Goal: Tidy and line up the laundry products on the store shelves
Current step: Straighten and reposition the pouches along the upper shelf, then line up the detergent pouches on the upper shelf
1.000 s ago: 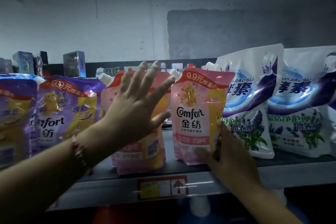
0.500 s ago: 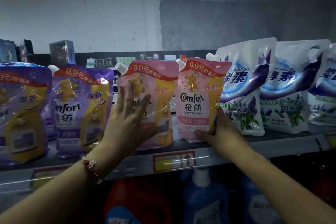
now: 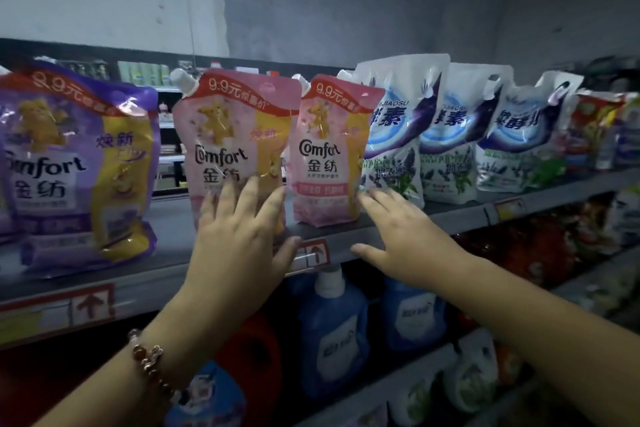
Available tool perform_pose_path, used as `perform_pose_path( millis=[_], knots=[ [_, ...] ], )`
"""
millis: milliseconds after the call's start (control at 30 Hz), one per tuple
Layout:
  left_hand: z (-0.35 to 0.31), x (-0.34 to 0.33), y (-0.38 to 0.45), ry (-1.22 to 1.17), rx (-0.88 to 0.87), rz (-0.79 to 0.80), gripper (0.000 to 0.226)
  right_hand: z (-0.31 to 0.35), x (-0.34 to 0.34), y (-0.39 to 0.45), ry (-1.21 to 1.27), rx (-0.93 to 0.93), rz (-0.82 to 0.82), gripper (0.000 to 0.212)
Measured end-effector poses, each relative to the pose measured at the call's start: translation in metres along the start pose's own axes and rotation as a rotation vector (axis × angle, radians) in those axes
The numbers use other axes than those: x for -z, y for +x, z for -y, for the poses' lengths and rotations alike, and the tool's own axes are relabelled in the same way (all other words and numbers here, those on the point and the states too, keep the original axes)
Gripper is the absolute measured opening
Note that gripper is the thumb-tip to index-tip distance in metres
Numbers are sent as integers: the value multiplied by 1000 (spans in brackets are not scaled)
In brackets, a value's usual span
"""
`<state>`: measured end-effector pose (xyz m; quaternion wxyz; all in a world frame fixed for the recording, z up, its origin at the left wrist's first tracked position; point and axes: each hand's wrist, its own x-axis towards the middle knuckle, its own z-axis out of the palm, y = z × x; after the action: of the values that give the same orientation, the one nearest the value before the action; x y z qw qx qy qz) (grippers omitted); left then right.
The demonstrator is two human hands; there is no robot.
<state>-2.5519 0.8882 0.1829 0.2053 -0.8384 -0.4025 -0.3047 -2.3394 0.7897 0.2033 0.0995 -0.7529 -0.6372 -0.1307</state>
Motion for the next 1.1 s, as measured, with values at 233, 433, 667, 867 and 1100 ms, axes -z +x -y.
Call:
perform_pose_path(
  millis=[233, 433, 667, 867, 1100],
  knots=[
    [-70, 13, 18, -79, -150, 185, 81, -35, 20, -46, -23, -40, 67, 83],
    [-166, 20, 53, -127, -268, 234, 81, -121, 44, -97, 134, -192, 83, 82],
    [-311, 13, 93, -149, -350, 301, 83, -263, 61, -159, 186, -311, 58, 80],
    [-435, 0, 127, -189, -379, 312, 80, -387, 72, -198, 213, -370, 41, 78],
    [-508, -22, 158, -194, -316, 348, 79, -478, 63, -188, 263, -313, 96, 77]
  ],
)
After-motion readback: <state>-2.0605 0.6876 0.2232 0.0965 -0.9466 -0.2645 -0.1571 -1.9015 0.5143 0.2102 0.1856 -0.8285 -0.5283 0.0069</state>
